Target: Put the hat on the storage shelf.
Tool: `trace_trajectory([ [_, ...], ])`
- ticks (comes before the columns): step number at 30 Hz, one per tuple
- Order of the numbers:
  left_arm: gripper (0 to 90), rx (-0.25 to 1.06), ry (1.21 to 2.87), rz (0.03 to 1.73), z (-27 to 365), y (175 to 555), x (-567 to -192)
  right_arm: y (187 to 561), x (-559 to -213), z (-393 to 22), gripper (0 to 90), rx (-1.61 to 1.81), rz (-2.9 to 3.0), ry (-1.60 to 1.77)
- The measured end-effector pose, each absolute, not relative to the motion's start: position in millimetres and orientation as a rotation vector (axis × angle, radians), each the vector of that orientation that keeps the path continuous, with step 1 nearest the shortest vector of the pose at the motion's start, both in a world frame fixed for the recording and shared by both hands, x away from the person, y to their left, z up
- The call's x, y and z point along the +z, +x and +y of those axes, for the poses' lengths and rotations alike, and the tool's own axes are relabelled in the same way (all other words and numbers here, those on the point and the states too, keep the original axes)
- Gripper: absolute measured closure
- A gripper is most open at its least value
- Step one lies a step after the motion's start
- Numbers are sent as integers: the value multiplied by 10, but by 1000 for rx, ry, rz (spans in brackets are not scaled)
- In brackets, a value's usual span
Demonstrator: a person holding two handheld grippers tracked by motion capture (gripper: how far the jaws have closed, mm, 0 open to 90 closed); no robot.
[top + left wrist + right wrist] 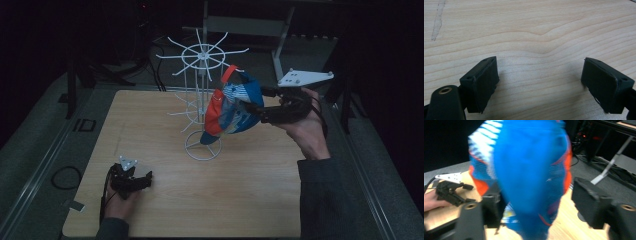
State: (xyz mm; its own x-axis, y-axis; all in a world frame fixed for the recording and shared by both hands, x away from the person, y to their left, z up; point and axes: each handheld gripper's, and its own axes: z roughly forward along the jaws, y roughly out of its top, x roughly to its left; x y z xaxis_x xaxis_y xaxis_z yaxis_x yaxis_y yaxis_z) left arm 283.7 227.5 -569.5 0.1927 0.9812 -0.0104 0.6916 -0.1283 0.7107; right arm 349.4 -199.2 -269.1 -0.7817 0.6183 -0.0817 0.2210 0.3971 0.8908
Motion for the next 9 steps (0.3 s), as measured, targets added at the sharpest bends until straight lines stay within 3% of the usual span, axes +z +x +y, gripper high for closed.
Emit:
trace_trajectory([
  [3,147,639,1889,1560,2275,2837,-5695,3492,-2715,-2038,210,1351,2243,747],
  [9,147,639,1888,1560,2275,2838,-5695,3477,-2770,-2088,182,1358,2246,760],
])
